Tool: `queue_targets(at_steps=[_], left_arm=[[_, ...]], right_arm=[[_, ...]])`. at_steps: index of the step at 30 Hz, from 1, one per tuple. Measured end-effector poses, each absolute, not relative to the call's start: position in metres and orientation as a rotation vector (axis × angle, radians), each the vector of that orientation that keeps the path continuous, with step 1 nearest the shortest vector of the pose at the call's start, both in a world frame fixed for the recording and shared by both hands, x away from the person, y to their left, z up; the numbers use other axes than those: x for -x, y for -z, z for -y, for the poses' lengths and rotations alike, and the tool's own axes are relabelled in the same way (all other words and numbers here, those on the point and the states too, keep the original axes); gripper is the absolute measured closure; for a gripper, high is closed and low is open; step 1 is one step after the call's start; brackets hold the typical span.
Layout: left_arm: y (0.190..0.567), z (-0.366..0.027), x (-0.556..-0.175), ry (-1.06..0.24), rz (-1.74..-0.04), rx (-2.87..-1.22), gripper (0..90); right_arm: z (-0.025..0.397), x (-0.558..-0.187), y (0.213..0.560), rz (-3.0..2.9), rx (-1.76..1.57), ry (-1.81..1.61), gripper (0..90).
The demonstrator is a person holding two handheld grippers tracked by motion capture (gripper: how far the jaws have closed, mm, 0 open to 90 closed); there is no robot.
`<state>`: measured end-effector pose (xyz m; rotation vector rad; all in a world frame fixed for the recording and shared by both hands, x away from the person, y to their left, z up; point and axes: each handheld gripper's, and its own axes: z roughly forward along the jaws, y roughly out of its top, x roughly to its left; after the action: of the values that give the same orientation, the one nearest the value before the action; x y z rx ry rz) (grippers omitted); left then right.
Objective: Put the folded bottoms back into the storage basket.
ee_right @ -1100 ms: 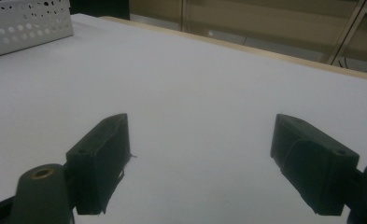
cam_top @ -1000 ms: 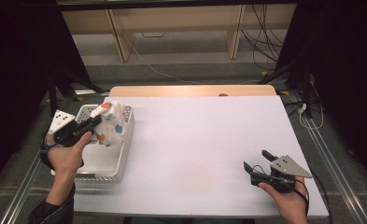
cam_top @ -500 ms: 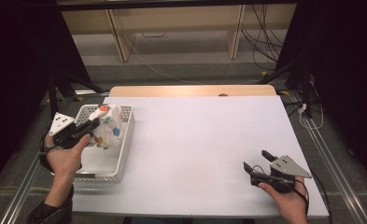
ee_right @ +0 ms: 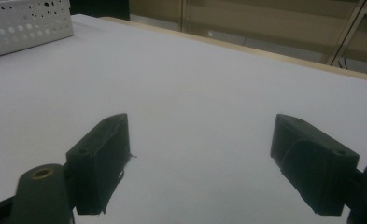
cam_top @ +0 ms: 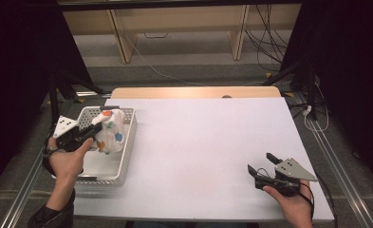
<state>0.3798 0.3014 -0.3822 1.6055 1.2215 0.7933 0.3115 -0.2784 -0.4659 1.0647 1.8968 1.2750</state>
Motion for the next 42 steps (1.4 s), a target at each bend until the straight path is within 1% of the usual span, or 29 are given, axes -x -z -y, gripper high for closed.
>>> queue_targets(at_steps=[9,30,42], left_arm=[[0.388,-0.301,-0.383,-0.773,-1.235,-1.636,84.1],[0.416,-0.296,-0.401,-0.704,-1.293,-1.743,84.0],[0.424,-0.301,-0.408,-0.712,-1.316,-1.787,83.9]], right_arm=[[0.279,-0.311,0.465,-1.904,-1.068,-1.264,20.6],[0.279,-0.311,0.465,-1.895,-1.069,-1.274,20.6],[0.279,-0.312,0.466,-1.897,-1.063,-1.270,20.6]])
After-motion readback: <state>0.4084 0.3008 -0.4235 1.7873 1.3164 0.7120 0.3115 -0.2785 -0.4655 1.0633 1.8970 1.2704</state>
